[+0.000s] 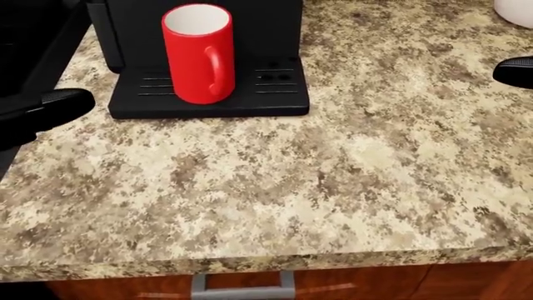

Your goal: Pick the mug from under the coffee machine dispenser and place it on the counter.

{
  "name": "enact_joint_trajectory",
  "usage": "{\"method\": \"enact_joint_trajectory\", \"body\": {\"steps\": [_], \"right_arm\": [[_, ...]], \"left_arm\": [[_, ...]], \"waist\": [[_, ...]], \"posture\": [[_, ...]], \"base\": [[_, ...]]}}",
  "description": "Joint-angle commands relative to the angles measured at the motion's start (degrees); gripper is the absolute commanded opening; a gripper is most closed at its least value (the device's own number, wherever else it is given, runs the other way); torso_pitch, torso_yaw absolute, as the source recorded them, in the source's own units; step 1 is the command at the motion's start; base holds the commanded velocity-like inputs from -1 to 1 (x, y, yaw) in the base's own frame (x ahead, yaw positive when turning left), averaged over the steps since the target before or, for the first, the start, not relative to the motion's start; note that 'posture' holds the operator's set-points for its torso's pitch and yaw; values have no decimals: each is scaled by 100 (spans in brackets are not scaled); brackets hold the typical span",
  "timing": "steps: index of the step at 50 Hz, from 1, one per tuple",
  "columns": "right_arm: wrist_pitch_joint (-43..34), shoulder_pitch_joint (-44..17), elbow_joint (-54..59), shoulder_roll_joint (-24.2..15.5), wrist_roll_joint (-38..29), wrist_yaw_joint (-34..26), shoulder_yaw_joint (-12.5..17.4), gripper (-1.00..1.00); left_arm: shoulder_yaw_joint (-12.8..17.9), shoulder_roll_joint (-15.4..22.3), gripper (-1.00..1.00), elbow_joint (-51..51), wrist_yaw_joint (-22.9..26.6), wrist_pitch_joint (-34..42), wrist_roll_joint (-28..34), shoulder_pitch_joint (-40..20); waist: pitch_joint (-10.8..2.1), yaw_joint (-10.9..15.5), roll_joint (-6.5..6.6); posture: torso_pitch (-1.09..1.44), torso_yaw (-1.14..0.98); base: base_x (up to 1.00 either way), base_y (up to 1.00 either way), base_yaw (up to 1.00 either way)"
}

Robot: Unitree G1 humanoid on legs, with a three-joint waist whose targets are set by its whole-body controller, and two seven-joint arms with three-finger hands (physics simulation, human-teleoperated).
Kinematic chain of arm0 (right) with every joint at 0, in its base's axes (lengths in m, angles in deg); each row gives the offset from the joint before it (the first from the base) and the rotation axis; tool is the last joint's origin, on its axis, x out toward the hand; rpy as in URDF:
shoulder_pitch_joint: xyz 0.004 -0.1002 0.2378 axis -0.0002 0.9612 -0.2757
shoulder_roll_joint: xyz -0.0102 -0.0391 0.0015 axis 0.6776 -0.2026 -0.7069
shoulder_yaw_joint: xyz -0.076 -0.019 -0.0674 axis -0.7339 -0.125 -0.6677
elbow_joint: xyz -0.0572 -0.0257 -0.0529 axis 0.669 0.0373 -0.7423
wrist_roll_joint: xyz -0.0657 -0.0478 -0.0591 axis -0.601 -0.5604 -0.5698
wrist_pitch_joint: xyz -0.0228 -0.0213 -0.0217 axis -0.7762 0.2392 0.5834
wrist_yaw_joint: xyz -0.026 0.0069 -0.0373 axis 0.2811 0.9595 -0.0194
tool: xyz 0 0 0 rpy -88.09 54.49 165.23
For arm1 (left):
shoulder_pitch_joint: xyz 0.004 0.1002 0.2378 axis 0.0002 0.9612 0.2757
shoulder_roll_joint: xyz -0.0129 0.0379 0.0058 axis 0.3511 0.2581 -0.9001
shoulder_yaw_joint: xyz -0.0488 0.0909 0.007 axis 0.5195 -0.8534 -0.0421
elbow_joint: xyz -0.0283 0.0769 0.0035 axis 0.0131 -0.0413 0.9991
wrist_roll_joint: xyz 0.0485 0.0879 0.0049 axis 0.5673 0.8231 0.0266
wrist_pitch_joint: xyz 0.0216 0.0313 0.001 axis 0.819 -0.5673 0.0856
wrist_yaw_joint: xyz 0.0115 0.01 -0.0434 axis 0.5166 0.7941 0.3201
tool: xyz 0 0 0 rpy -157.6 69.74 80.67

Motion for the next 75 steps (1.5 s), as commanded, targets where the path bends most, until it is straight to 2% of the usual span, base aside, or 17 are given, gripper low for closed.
{"method": "enact_joint_trajectory", "body": {"steps": [1, 6, 7, 12, 18, 22, 34, 40, 51, 60, 75], "right_arm": [[181, -141, -198, -102, -32, -5, 73, 100], [193, -139, -213, -106, -60, -40, 85, 100], [203, -136, -212, -106, -67, -43, 86, 100], [217, -144, -206, -98, -91, -45, 80, 100], [215, -166, -179, -116, -91, -38, 93, 100], [219, -181, -150, -129, -93, -25, 88, 100], [216, -176, -147, -134, -87, 11, 97, 100], [220, -161, -151, -136, -83, 15, 105, 100], [220, -145, -166, -147, -77, 13, 122, 100], [226, -159, -138, -174, -61, 9, 131, 100], [211, -147, -150, -189, -22, 29, 149, 100]], "left_arm": [[-101, -99, 100, -89, -34, -52, 244, -280], [-324, -514, 100, 90, -175, -263, 515, -350], [-223, -747, 100, 97, -196, -224, 444, -354], [-361, -923, 100, 260, -389, -370, 451, -336], [-760, -1306, 100, 338, -698, -433, 518, -228], [-923, -1508, 100, 527, -837, -465, 593, -311], [-1376, -2003, 100, 1042, -975, -785, 900, -393], [-1401, -2192, 100, 1430, -1017, -1071, 898, -471], [-1425, -2401, 100, 2225, -1397, -1812, 762, -658], [-1563, -2594, 100, 2505, -1639, -1916, 687, -808], [-1569, -2859, 100, 2999, -1950, -2217, 621, -1042]], "waist": [[-130, -3, -24], [-132, 13, -59], [-135, 14, -65], [-144, 14, -88], [-155, 20, -116], [-157, 25, -137], [-170, 35, -180], [-173, 43, -209], [-183, 50, -248], [-185, 51, -269], [-178, 60, -308]], "posture": [[0, 0], [0, 0], [0, 0], [0, 0], [0, 0], [0, 0], [0, 0], [0, 0], [0, 0], [0, 0], [0, 0]], "base": [[0, 0, 0], [0, 0, 0], [0, 0, 0], [0, 0, 0], [0, 0, 0], [0, 0, 0], [0, 0, 0], [0, 0, 0], [0, 0, 0], [0, 0, 0], [0, 0, 0]]}}
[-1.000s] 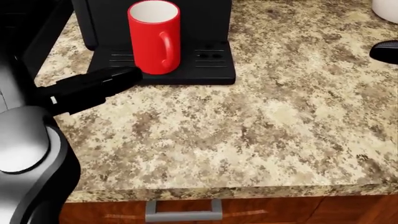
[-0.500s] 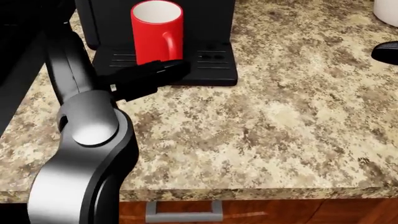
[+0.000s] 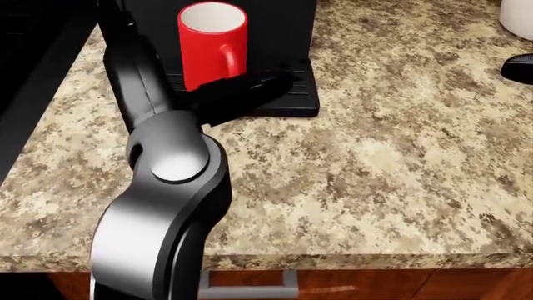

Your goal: Pick the mug from under the coffee machine dispenser and place it on the counter.

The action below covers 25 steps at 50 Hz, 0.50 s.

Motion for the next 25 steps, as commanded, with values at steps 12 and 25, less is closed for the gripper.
{"method": "enact_joint_trajectory", "body": {"steps": [12, 25], "right_arm": [[139, -158, -161, -130, 29, 30, 112, 100], [135, -143, -158, -175, 95, 42, 141, 100]], "left_arm": [[70, -194, 100, 571, -782, -806, -329, -506], [253, 54, 100, 1656, -1239, -1500, -785, -1126]], "waist": [[-145, 11, -72], [-145, 14, -75]], "posture": [[0, 0], [0, 0]], "base": [[0, 0, 0], [0, 0, 0]]}}
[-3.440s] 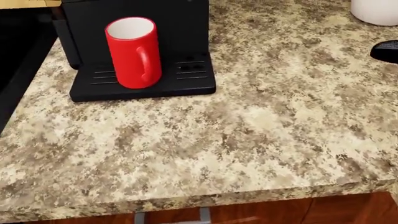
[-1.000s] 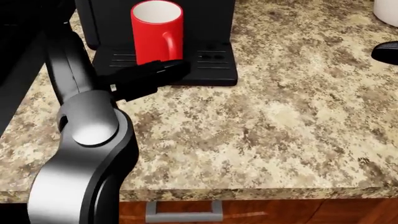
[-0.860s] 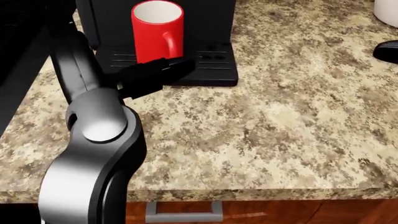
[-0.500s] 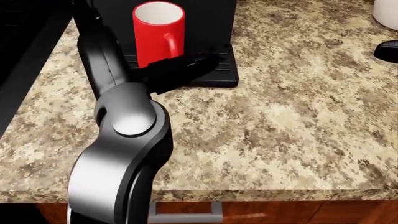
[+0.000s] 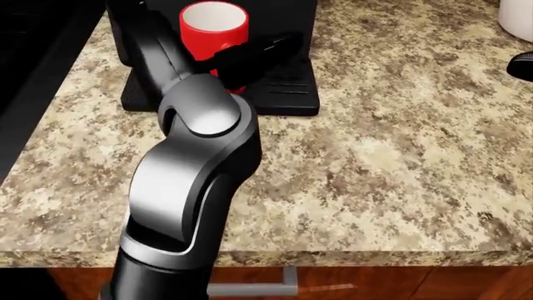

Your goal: Pick the mug from under the coffee machine dispenser and place it on the counter.

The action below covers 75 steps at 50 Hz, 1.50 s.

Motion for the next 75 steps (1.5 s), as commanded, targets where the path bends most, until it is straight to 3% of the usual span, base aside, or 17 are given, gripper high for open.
{"method": "enact_joint_trajectory", "body": {"steps": [1, 41, 45, 47, 50, 52, 53, 67, 75], "right_arm": [[167, -143, -150, -116, -11, 22, 81, 100], [92, -120, -238, -140, 82, 61, 105, 100], [67, -127, -264, -145, 97, 66, 115, 100], [68, -125, -262, -146, 102, 67, 118, 100], [65, -131, -259, -151, 114, 69, 122, 100], [64, -134, -256, -157, 119, 72, 124, 100], [65, -134, -254, -157, 122, 75, 124, 100], [97, -151, -195, -179, 145, 79, 119, 100], [115, -132, -192, -162, 132, 79, 106, 100]], "left_arm": [[-69, 18, 100, -20, -36, -307, -18, -226], [103, 219, 100, 2323, -68, -1807, -385, -519], [194, 298, 49, 2694, -87, -2032, -511, -639], [228, 348, 2, 2938, -97, -2168, -570, -721], [250, 392, -36, 3187, -120, -2328, -634, -774], [255, 426, -71, 3256, -152, -2371, -660, -817], [251, 441, -99, 3260, -173, -2378, -663, -820], [212, 442, -100, 3339, -165, -2443, -670, -857], [142, 383, -100, 2811, -115, -2136, -663, -653]], "waist": [[-144, 4, -42], [-182, -3, -33], [-189, -7, -33], [-188, -4, -33], [-192, -3, -29], [-196, 0, -26], [-198, 0, -23], [-203, -9, -4], [-204, -17, 2]], "posture": [[0, 0], [0, 0], [0, 0], [0, 0], [0, 0], [0, 0], [0, 0], [0, 0], [0, 0]], "base": [[0, 0, 0], [0, 0, 0], [0, 0, 0], [0, 0, 0], [0, 0, 0], [0, 0, 0], [0, 0, 0], [0, 0, 0], [0, 0, 0]]}}
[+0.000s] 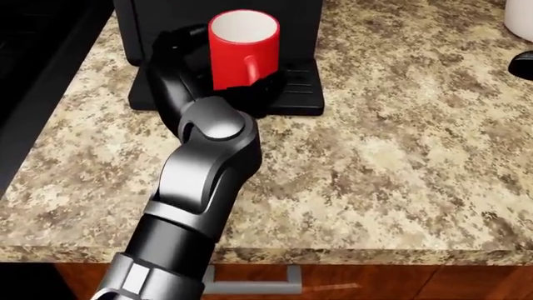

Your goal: Pick the mug from under the coffee machine dispenser and place it on the counter.

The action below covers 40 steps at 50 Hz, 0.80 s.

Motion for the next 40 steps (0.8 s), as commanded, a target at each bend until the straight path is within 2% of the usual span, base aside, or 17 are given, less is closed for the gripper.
{"method": "enact_joint_trajectory", "body": {"steps": [1, 9, 16, 18, 24, 26, 31, 34, 37, 40], "right_arm": [[166, -150, -154, -116, -29, 18, 90, 100], [189, -135, -137, -102, -49, 2, 89, 100], [146, -140, -176, -97, -43, 2, 93, 100], [144, -140, -178, -97, -46, 4, 90, 100], [116, -155, -191, -112, -28, 2, 102, 100], [106, -152, -193, -131, -14, -3, 123, 100], [128, -158, -165, -131, -18, 8, 104, 100], [134, -144, -169, -125, -17, 6, 106, 100], [141, -153, -162, -121, -22, 5, 94, 100], [147, -143, -159, -119, -27, -2, 99, 100]], "left_arm": [[-45, -24, -100, -355, 44, -14, 19, -193], [-153, -97, -100, -1346, 109, 724, 68, -15], [-262, -117, -100, -2137, 746, 1468, 32, 159], [-252, -117, -100, -2292, 782, 1576, 70, 176], [-344, -193, -100, -2532, 1349, 1688, 58, 317], [-440, -201, -100, -2735, 1697, 1814, 40, 362], [-455, -200, -100, -3372, 2203, 2397, -75, 367], [-495, -170, -100, -3583, 2516, 2529, -43, 419], [-434, -230, -100, -3810, 2932, 2531, -308, 445], [-378, -229, -100, -3980, 2968, 2526, -433, 450]], "waist": [[-160, -3, -44], [-151, -12, -36], [-131, -6, -29], [-129, -6, -27], [-119, 1, -35], [-121, 6, -39], [-108, 9, -50], [-93, 9, -54], [-86, 17, -56], [-89, 23, -58]], "posture": [[0, 0], [0, 0], [0, 0], [0, 0], [0, 0], [0, 0], [0, 0], [0, 0], [0, 0], [0, 0]], "base": [[0, 0, 0], [0, 0, 0], [0, 0, 0], [0, 0, 0], [0, 0, 0], [0, 0, 0], [0, 0, 0], [0, 0, 0], [0, 0, 0], [0, 0, 0]]}}
